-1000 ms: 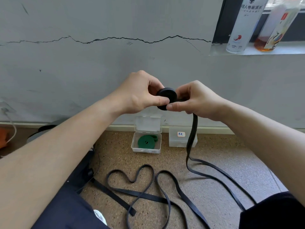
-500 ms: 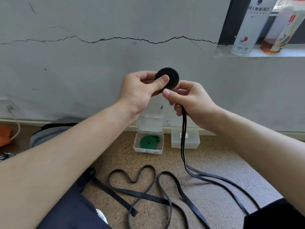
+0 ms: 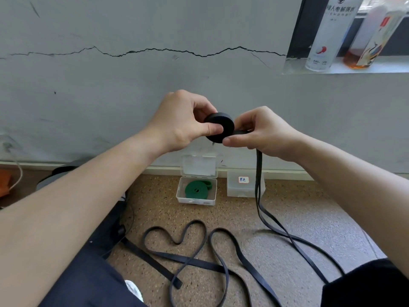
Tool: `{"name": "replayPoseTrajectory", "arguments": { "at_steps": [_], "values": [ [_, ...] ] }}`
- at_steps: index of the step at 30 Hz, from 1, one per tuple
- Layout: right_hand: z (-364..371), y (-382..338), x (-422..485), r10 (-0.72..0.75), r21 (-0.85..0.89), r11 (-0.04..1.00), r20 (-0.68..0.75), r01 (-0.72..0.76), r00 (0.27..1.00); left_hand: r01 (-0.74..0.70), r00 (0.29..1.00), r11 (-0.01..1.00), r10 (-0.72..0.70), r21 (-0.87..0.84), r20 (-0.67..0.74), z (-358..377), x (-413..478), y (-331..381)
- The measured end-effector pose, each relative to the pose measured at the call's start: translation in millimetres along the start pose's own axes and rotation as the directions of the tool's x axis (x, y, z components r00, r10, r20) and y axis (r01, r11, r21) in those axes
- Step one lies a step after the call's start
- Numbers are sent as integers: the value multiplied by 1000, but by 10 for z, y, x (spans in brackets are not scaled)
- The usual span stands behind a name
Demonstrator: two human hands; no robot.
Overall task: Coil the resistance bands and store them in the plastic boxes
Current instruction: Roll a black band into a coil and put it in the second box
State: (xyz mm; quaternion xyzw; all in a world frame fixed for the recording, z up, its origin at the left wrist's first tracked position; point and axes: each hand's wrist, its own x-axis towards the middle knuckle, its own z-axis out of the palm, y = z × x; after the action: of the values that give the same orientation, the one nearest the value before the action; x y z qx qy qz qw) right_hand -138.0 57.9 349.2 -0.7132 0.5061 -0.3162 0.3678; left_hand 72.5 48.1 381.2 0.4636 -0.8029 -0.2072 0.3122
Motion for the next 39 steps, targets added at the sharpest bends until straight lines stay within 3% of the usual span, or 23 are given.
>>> {"name": "replayPoseTrajectory", "arguments": {
  "at_steps": [4, 6, 9, 11, 12, 16, 20, 23, 28, 34, 36, 39],
  "values": [
    [45, 21, 1, -57, 45, 997, 12, 56, 998, -20, 1000, 1000, 20, -24, -12, 11, -2, 37],
    [72, 19, -1, -89, 164, 983, 4, 87, 996, 61, 995, 966, -77, -250, -58, 95, -43, 47],
    [161, -13, 17, -59, 412, 907, -69, 82, 996, 214, 951, 673, -310, -708, -7, 271, -88, 82],
    [222, -51, 29, 0, 532, 845, -115, 61, 993, 229, 927, 522, -375, -821, 21, 345, -82, 94],
    [245, -68, 30, 21, 567, 822, -119, 51, 993, 227, 921, 505, -390, -833, 14, 350, -76, 106],
    [261, -97, 6, 26, 540, 841, -121, 44, 992, 240, 930, 653, -368, -718, -24, 256, -32, 67],
    [189, -63, -21, -29, 325, 944, -61, 48, 998, 167, 959, 836, -260, -523, -110, 105, 8, -40],
    [78, -5, -16, -6, 210, 978, -42, 15, 999, 111, 980, 917, -164, -383, -110, 17, 5, -103],
    [50, 17, 13, 13, 58, 998, -64, -9, 998, 84, 996, 992, -86, -96, -13, 18, -1, -120],
    [101, 48, 30, -11, -45, 999, -17, 10, 1000, -7, 993, 985, -13, 171, 114, -4, 20, -19],
    [120, 72, 31, -10, 3, 1000, -6, 10, 1000, -4, 994, 990, -12, 142, 110, -10, 19, -4],
    [145, 65, 34, -23, 232, 972, -22, 27, 999, 93, 995, 970, -99, -223, -17, 46, -16, -31]
  ]
}}
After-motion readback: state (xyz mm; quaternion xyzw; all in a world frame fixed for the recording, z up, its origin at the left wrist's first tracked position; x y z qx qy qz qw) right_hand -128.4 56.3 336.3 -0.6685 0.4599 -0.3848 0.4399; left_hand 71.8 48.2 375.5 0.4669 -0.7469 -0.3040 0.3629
